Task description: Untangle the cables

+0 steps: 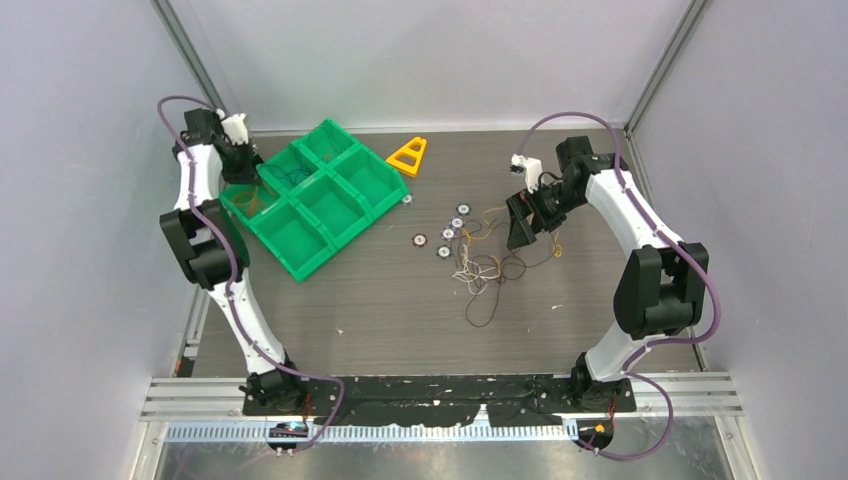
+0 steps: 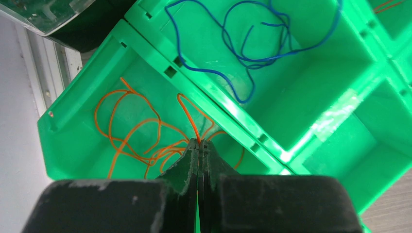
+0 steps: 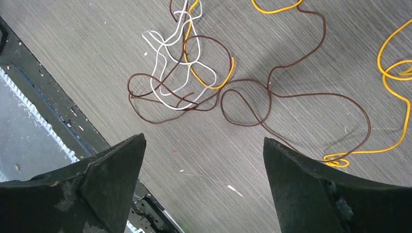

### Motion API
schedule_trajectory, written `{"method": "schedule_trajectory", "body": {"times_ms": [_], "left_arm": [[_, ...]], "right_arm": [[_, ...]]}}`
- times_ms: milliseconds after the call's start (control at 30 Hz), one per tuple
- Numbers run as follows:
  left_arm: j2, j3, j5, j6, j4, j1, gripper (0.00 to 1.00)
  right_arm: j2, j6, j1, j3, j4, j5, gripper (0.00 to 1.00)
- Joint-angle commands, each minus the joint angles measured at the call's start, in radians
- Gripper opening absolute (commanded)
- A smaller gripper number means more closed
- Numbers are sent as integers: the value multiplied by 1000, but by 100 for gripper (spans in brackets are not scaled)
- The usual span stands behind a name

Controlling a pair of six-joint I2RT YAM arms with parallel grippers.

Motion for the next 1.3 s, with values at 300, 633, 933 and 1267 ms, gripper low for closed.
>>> {"method": "schedule_trajectory", "body": {"times_ms": [300,633,933,1267], "left_arm": [[106,45,-2,-1,-5,22,3],[-115,10,35,36,44,21,59],[-353,-67,35,145,10,-7,88],[-726,-412,84,132,225,-230,100]], "right_arm": [[8,5,-6,57,-29,14,98],[36,0,-6,93,-22,10,98],[57,-8,-5,86,8,78,100],[208,86,32,126,113,185,95]]}}
